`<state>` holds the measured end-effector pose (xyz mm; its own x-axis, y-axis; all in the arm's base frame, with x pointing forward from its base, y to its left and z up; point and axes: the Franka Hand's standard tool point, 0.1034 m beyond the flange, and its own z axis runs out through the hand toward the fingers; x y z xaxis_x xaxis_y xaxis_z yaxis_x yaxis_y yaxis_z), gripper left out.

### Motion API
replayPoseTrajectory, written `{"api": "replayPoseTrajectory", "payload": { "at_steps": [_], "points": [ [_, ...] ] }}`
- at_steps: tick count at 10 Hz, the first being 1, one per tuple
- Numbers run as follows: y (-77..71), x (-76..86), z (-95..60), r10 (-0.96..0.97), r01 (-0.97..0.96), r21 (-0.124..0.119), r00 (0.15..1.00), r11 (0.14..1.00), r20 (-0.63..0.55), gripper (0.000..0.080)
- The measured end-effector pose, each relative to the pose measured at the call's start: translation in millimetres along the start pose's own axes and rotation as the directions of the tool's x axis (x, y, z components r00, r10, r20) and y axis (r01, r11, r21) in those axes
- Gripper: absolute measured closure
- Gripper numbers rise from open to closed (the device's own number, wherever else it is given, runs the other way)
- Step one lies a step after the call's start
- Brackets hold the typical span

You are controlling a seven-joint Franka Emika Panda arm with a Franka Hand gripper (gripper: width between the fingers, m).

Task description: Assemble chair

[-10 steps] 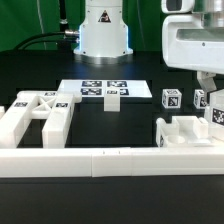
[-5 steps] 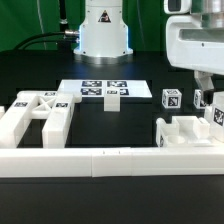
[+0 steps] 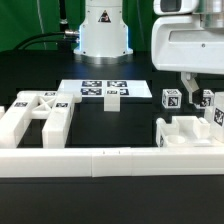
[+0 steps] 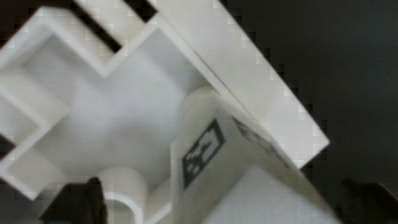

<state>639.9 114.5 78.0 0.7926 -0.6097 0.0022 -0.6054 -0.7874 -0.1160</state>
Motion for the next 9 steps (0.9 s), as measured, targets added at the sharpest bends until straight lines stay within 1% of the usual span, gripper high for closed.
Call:
{"api": "replayPoseTrajectory", "payload": {
  "at_steps": [2,3,4,5,6,8,9],
  "points": [
    [-2.4,0.7,-3.9,-0.250,0.250,-0.038,0.968,0.967,0.021,0.0151],
    [-3.9,1.9,-4.7,-0.373,0.375,-0.055,0.927,0.926,0.029,0.0151],
    [-5.9,2.3,-4.8,-0.458,0.459,-0.064,0.888,0.886,0.037,0.0151],
    [-5.3,2.9,-4.5,-0.534,0.536,-0.062,0.844,0.842,0.047,0.0151],
    [-4.5,3.4,-4.2,-0.576,0.578,-0.061,0.816,0.814,0.053,0.0151],
    [-4.5,3.3,-4.0,-0.684,0.686,-0.053,0.727,0.725,0.060,0.0151],
    [-3.9,3.6,-3.7,-0.704,0.707,-0.051,0.708,0.706,0.062,0.0151]
  ]
}}
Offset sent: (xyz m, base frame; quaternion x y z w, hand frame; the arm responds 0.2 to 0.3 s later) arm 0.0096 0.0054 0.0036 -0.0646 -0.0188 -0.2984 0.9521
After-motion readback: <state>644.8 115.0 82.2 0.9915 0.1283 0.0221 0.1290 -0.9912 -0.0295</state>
